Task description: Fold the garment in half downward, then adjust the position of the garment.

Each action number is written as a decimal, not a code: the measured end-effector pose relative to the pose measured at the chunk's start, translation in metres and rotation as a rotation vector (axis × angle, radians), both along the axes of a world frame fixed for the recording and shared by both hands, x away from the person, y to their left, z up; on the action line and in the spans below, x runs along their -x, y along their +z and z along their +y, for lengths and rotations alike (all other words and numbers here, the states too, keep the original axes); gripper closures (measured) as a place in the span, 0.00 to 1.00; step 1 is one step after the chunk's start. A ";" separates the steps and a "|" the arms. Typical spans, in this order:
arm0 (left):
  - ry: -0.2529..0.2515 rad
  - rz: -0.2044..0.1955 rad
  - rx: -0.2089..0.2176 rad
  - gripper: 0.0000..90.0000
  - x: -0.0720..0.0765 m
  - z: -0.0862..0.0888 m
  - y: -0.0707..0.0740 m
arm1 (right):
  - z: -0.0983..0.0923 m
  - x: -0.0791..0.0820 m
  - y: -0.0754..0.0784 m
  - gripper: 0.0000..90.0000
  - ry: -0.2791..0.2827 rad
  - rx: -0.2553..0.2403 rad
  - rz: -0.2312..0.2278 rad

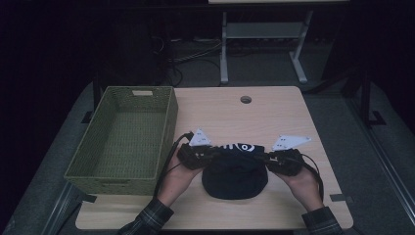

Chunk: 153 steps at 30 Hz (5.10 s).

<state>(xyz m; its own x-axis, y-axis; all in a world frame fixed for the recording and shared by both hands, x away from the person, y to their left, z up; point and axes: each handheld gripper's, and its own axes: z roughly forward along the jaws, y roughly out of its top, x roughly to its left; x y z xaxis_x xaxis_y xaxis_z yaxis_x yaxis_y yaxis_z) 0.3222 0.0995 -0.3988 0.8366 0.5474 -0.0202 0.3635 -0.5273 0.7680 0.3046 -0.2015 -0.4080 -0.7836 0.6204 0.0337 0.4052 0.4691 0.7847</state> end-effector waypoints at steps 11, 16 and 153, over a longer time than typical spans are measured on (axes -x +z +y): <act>-0.028 0.048 0.011 0.78 0.024 0.005 -0.018 | -0.003 0.023 -0.019 0.79 0.018 -0.027 0.039; -0.036 0.070 0.027 0.70 0.033 0.010 -0.019 | -0.003 0.034 -0.021 0.73 0.028 -0.036 0.055; 0.080 0.095 -0.054 0.61 0.007 0.007 -0.025 | -0.033 0.020 -0.047 0.58 -0.244 0.031 0.017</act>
